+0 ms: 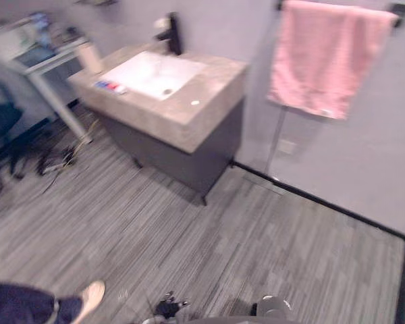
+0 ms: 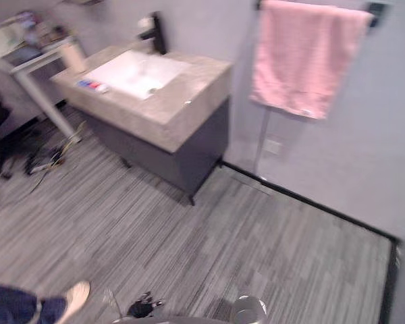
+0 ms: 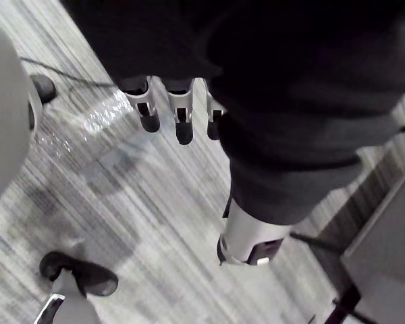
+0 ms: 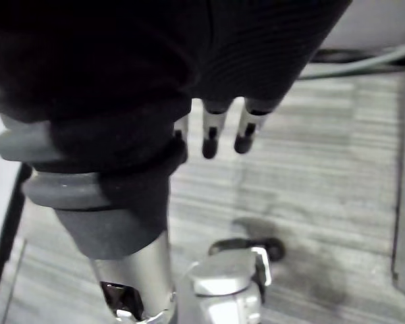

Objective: Organize washtable

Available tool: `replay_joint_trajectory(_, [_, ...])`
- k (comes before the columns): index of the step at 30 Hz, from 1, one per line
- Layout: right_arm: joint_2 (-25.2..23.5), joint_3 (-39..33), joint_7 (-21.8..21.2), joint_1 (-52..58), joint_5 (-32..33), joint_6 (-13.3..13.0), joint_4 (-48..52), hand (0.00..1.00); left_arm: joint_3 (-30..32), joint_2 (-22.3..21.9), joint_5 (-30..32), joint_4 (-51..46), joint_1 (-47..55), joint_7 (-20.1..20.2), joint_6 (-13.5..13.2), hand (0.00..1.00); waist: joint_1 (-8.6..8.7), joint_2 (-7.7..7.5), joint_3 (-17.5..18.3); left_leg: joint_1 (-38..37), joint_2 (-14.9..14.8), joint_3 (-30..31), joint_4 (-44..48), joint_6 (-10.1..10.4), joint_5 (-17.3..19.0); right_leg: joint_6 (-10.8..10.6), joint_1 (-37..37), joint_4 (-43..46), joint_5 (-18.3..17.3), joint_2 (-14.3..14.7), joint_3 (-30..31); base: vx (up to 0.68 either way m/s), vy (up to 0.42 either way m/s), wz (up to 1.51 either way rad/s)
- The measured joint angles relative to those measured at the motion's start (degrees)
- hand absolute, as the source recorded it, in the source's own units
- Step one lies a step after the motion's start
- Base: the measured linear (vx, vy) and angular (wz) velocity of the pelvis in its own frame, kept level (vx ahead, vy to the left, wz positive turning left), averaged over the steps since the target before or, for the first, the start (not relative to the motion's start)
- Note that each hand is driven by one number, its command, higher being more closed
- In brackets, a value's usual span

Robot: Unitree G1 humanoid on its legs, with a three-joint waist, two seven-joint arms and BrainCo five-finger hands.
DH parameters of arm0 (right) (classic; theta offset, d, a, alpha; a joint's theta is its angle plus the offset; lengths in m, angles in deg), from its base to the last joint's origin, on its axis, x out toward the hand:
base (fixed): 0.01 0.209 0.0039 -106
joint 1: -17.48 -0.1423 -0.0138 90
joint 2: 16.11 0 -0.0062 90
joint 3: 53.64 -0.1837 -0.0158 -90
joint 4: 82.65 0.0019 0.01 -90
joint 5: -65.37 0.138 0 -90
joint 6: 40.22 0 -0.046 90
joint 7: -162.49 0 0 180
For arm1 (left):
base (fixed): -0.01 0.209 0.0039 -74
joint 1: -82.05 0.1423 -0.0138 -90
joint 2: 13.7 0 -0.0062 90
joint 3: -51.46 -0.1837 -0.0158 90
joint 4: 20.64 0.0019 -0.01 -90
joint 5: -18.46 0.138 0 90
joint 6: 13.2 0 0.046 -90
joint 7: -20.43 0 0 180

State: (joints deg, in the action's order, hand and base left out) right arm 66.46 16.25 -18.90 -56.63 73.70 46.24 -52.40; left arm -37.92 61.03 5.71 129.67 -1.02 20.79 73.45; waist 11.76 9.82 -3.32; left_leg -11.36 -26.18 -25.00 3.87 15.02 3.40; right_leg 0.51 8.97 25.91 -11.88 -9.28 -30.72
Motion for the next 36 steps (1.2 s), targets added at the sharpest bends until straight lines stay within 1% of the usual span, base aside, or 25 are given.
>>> replay_joint_trajectory(1, [0.22, -0.12, 0.01, -0.65, -0.03, -0.29, 0.10, 0.00, -0.01, -0.01, 0.02, 0.02, 0.10, -0.41, -0.06, 0.00, 0.00, 0.39, 0.18, -1.13, 1.90, -0.01, -3.15, -0.16, -0.96, -0.52, -0.56, 0.63, 0.31, -1.65, -0.68, -0.07, 0.317, 1.31])
replay_joint_trajectory(2, [1.10, 0.26, -0.03, -1.28, -0.14, -0.31, 0.09, 0.00, 0.14, -0.09, 0.03, 0.00, 0.63, -0.57, -0.13, 0.00, 0.06, -0.07, 0.02, -2.12, 4.49, -0.07, -6.39, -0.34, -2.11, -1.59, -1.25, 2.34, 0.94, -4.30, -1.41, -0.02, 0.274, 1.11])
replay_joint_trajectory(3, [1.56, 0.49, 0.19, -1.64, -0.04, -0.02, -0.08, 0.00, 1.32, -0.18, 0.17, 0.00, 1.59, -0.70, -0.34, 0.00, 0.16, -0.68, -0.67, -3.31, 6.61, 0.10, -7.75, -0.43, -2.33, -2.23, -0.25, 7.76, 2.40, -8.20, -0.89, -0.04, 0.242, 0.93])
replay_joint_trajectory(4, [1.68, 0.49, 0.16, -1.84, 0.09, 0.06, -0.19, 0.00, 2.40, -0.66, 0.32, 0.17, 2.29, -0.96, -0.41, 0.00, 0.13, -0.11, -0.99, -3.59, 7.08, 0.38, -7.98, -0.34, -2.26, -3.69, 0.81, 9.15, 2.10, -8.99, 0.47, -0.09, 0.244, 0.49])
replay_joint_trajectory(5, [1.20, 1.20, 0.36, -2.09, 0.03, 0.45, -0.16, 0.00, 5.68, 0.27, 1.03, 1.27, 4.58, -2.06, -0.76, 0.00, 0.09, -1.21, -0.24, -3.83, 7.59, -0.53, -7.52, -0.30, -2.24, -6.79, 0.31, -1.09, 4.23, -6.53, 2.75, -0.11, 0.144, 0.04])
replay_joint_trajectory(6, [0.11, 2.32, 0.57, -2.10, 0.06, 0.44, -0.35, 0.00, 8.58, 1.59, 1.20, 2.42, 5.56, -2.67, -0.87, 0.00, 0.09, -2.84, -0.56, -4.33, 8.80, -0.58, -7.03, 0.03, -1.66, -5.18, -1.38, -5.04, 8.79, -6.55, 2.31, -0.10, 0.129, -0.15])
replay_joint_trajectory(7, [-0.15, 2.48, 1.19, -2.12, 0.06, 0.35, -0.84, 0.00, 10.83, 1.58, 1.22, 3.42, 6.23, -3.26, -0.87, 0.00, -0.08, -3.23, -0.48, -4.69, 8.23, -0.99, -7.28, -0.09, -1.02, -5.57, -2.71, -8.31, 10.41, -5.38, 2.78, -0.04, 0.084, -0.12])
replay_joint_trajectory(8, [0.00, 2.47, 1.41, -2.13, 0.07, 0.34, -1.38, 0.00, 11.97, 1.57, 1.23, 3.57, 7.10, -3.49, -0.94, 0.00, -0.11, -2.58, -0.49, -4.79, 8.37, -1.19, -8.12, -0.10, -0.53, -5.56, -3.25, -10.29, 11.55, -4.72, 2.75, 0.00, 0.089, 0.03])
replay_joint_trajectory(9, [-0.23, 2.23, 1.57, -2.29, 0.11, 0.32, -1.75, 0.00, 12.53, 1.00, 1.35, 4.13, 6.69, -3.87, -0.99, 0.00, 0.13, -2.22, -0.70, -4.28, 9.23, 0.14, -8.97, -0.36, -0.20, -5.52, -3.14, -10.65, 12.42, -4.66, 5.13, -0.02, 0.091, 0.50])
replay_joint_trajectory(11, [-0.92, 0.92, 2.10, -1.66, 0.16, 0.40, -2.03, 0.00, 12.19, 0.24, 2.33, 5.22, 5.10, -4.30, -1.07, 0.00, 1.53, -2.39, -1.10, -2.96, 9.68, 4.45, -8.99, -1.05, 0.03, -3.53, -3.43, -8.61, 13.81, -4.93, 12.61, -0.05, 0.122, 1.05])
replay_joint_trajectory(12, [-1.85, 0.85, 2.49, -0.93, 0.22, 0.44, -2.01, 0.00, 11.53, 0.21, 2.49, 5.37, 4.08, -4.29, -1.25, 0.00, 1.66, -2.14, -1.61, -3.03, 9.26, 6.62, -8.72, -1.73, -0.01, -3.19, -2.86, -5.53, 13.36, -4.40, 17.41, -0.03, 0.079, 0.96])
replay_joint_trajectory(13, [-2.24, 0.89, 2.49, -0.58, 0.30, 0.45, -2.00, 0.00, 11.15, 0.55, 2.61, 5.64, 3.92, -4.34, -1.26, 0.00, 1.65, -2.35, -1.40, -2.82, 8.61, 7.74, -8.59, -1.80, 0.04, -4.15, -2.93, -5.61, 11.57, -3.01, 20.01, -0.02, -0.030, 0.98])
replay_joint_trajectory(14, [-3.21, 1.12, 2.30, -0.48, 0.34, 0.36, -1.92, 0.00, 11.11, 1.76, 2.80, 6.05, 3.28, -4.39, -1.26, 0.00, 2.00, -3.46, -0.94, -1.19, 7.84, 10.17, -7.53, -1.78, 0.04, -5.71, -4.13, -8.03, 7.62, 1.80, 24.31, -0.02, -0.137, 0.76])
replay_joint_trajectory(15, [-4.43, 2.34, 2.15, -0.23, 0.09, 0.37, -2.35, 0.00, 11.22, 2.50, 3.12, 6.08, 2.35, -4.36, -1.20, 0.00, 1.55, -6.13, -0.60, -0.18, 9.06, 11.18, -7.57, -1.58, -0.09, -4.06, -5.35, -11.27, 4.19, 3.06, 24.10, 0.00, -0.161, 0.51])
replay_joint_trajectory(16, [-4.23, 2.62, 2.16, -0.88, 0.06, 0.41, -2.97, 0.00, 11.45, 2.43, 3.37, 6.17, 1.95, -4.26, -1.04, 0.00, 1.21, -6.16, -0.61, -0.28, 9.03, 10.97, -8.57, -1.26, -0.66, -6.36, -5.43, -12.56, 4.21, 3.25, 24.45, -0.01, -0.115, 0.24])
replay_joint_trajectory(17, [-4.05, 2.78, 2.32, -1.47, 0.07, 0.39, -3.09, 0.00, 10.98, 2.06, 3.81, 6.73, 1.44, -4.19, -0.72, 0.00, 1.63, -6.65, -0.53, 0.37, 9.02, 11.17, -9.74, -1.56, -1.84, -5.98, -5.29, -12.64, 4.10, 3.42, 23.93, -0.01, -0.060, 0.20])
replay_joint_trajectory(18, [-3.86, 3.27, 2.27, -1.49, 0.05, 0.29, -2.96, 0.00, 10.06, 0.83, 4.76, 7.16, 0.42, -4.16, -0.56, 0.00, 1.86, -6.34, -0.57, 1.17, 9.03, 11.43, -9.73, -1.94, -2.25, -5.83, -4.59, -11.91, 3.44, 3.26, 23.44, -0.02, -0.038, 0.29])
replay_joint_trajectory(19, [-3.63, 3.50, 2.10, -1.49, 0.05, 0.31, -3.00, 0.00, 9.96, 0.93, 5.05, 7.17, 0.30, -3.96, -0.58, 0.00, 1.81, -6.25, -0.61, 1.18, 9.03, 11.59, -9.71, -2.02, -2.33, -6.05, -4.42, -11.45, 3.03, 3.21, 23.24, -0.01, -0.052, 0.25])
replay_joint_trajectory(23, [-2.77, 5.33, 1.63, -1.78, 0.01, 0.25, -5.09, 0.00, 10.23, 0.57, 5.11, 7.23, 0.46, -4.28, -0.25, 0.00, 1.47, -6.70, -0.29, 1.06, 9.02, 12.10, -9.72, -1.82, -2.53, -6.14, -4.90, -9.82, 2.78, 2.98, 23.06, 0.04, -0.025, 0.16])
replay_joint_trajectory(25, [-3.00, 5.48, 1.76, -2.37, 0.03, 0.28, -6.41, 0.00, 10.88, 0.62, 5.57, 7.24, 0.71, -4.36, -0.24, 0.00, 1.25, -7.53, 0.10, 1.17, 9.05, 12.22, -9.72, -1.71, -2.59, -6.07, -4.88, -9.87, 2.83, 2.93, 23.06, 0.00, 0.002, 0.02])
replay_joint_trajectory(29, [-4.68, 5.49, 2.34, -2.95, 0.02, 0.72, -6.97, 0.00, 13.05, 2.14, 5.39, 7.57, 0.97, -4.58, -0.20, 0.00, 0.78, -9.96, 0.87, 1.47, 9.14, 12.41, -9.75, -1.14, -2.94, -6.14, -4.73, -10.08, 2.85, 2.76, 23.05, -0.03, -0.005, 0.02])
replay_joint_trajectory(32, [-5.34, 5.21, 2.27, -3.16, 0.01, 0.98, -8.65, 0.00, 15.35, 2.61, 4.45, 7.74, 1.13, -4.85, -0.19, 0.00, -0.12, -10.98, 1.47, 1.59, 9.59, 12.86, -9.75, -1.00, -3.04, -5.82, -4.65, -9.42, 2.18, 2.16, 22.75, -0.03, 0.000, 0.10])
replay_joint_trajectory(34, [-6.11, 4.74, 2.18, -3.50, 0.01, 1.06, -8.60, 0.00, 15.32, 3.33, 4.47, 7.73, 1.15, -4.65, -0.16, 0.00, -0.21, -12.73, 1.62, 1.32, 11.36, 13.11, -9.71, -1.14, -3.07, -6.20, -4.72, -8.18, 1.09, 0.06, 22.18, -0.02, 0.042, 0.25])
replay_joint_trajectory(35, [-6.80, 3.97, 2.46, -3.42, 0.04, 1.05, -8.70, 0.00, 15.40, 3.72, 4.46, 7.64, 1.11, -4.42, -0.13, 0.00, -0.24, -13.88, 1.79, 1.32, 13.80, 12.83, -7.76, -1.95, -2.27, -6.47, -4.90, -6.97, 1.26, -2.37, 21.86, 0.01, 0.084, 0.29])
replay_joint_trajectory(36, [-7.06, 3.22, 2.51, -3.38, 0.03, 1.01, -8.75, 0.00, 15.54, 3.81, 4.46, 7.56, 1.05, -4.33, -0.16, 0.00, -0.15, -14.16, 1.63, 1.85, 14.78, 12.91, -6.31, -2.88, -1.43, -6.10, -4.87, -5.50, 1.20, -3.56, 22.10, 0.01, 0.168, 0.33])
